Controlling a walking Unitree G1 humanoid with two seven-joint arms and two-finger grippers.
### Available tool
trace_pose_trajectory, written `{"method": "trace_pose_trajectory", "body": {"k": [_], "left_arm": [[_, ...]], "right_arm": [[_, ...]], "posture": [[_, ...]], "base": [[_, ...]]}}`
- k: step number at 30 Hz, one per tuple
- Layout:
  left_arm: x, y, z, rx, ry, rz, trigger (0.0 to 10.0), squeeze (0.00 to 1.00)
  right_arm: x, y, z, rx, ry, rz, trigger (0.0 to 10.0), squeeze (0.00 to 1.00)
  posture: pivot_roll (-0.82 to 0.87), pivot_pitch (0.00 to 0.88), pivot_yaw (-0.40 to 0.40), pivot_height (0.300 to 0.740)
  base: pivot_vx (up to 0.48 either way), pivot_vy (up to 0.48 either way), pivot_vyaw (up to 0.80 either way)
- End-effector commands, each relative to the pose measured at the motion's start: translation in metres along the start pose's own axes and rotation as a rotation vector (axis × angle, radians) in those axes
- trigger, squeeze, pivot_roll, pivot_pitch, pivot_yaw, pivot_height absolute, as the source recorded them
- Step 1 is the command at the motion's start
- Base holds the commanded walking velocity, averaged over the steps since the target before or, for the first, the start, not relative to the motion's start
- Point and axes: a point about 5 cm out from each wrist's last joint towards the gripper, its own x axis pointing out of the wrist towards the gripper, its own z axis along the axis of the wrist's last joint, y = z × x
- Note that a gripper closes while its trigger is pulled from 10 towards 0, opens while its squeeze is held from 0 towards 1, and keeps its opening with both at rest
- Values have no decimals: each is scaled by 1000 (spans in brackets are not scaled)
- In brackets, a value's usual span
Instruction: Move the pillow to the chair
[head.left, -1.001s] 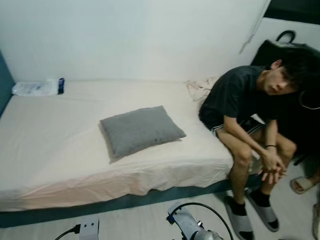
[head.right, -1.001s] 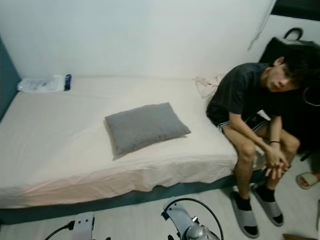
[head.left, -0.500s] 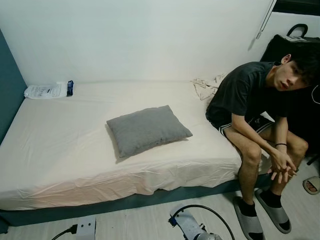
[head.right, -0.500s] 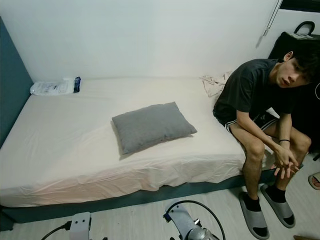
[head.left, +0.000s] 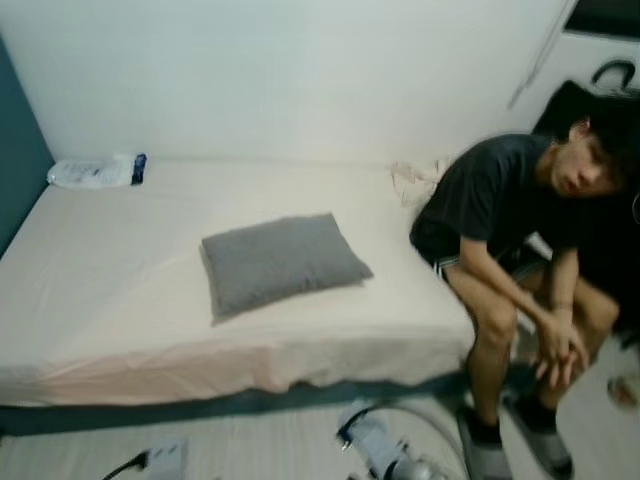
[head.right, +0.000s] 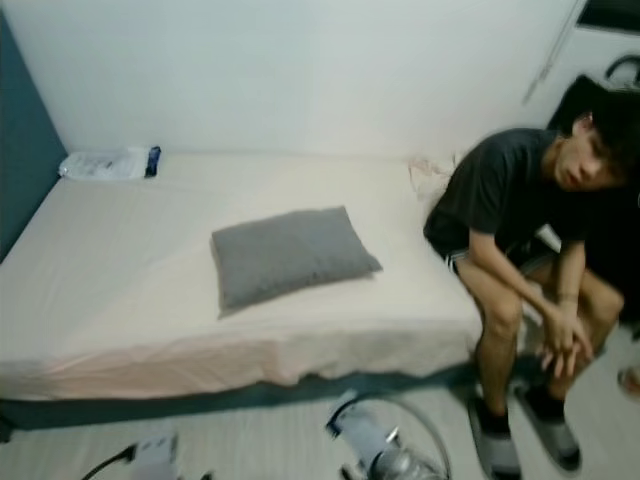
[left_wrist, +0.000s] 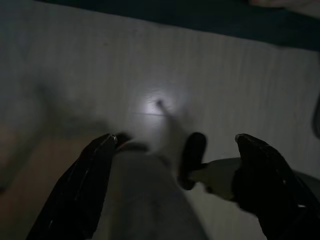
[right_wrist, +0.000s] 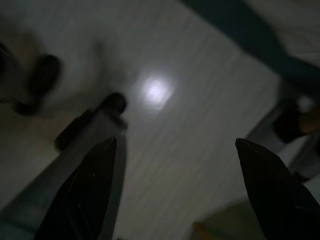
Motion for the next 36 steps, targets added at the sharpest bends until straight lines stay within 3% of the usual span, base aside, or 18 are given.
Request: {"method": "trace_pose_trajectory", "body": {"k": [1,13,15,21,28,30,36], "left_arm": [[-2,7,-4,-9,14,32,10000,0],[-2,6,-4,-28,10,23,10000,0],[-2,5,-4,5,18,9,10000,0],[-2,5,-5,-5,17,25,10000,0],[-2,6,-8,-30,30,38,10000,0],[-2,6,-8,-37,30,35,10000,0],[-2,5,-8,-42,30,33,10000,0]], "right_arm": [[1,5,4,-18,-9,14,10000,0],[2,7,7,-30,-11,19,10000,0],[2,6,7,-32,-11,18,10000,0],[1,6,6,-31,-10,15,10000,0],[0,7,9,76,-79,107,10000,0],[0,8,9,10,-61,117,10000,0],[0,9,9,17,-69,127,10000,0]], "posture": [[98,42,-122,740],[99,41,-129,740],[97,43,-128,740],[86,44,-126,740],[87,46,-129,740],[89,46,-132,740],[94,44,-132,740]], "base": [[0,0,0],[0,0,0],[0,-480,0],[0,-420,0],[0,0,0],[0,0,781],[0,0,781]]}}
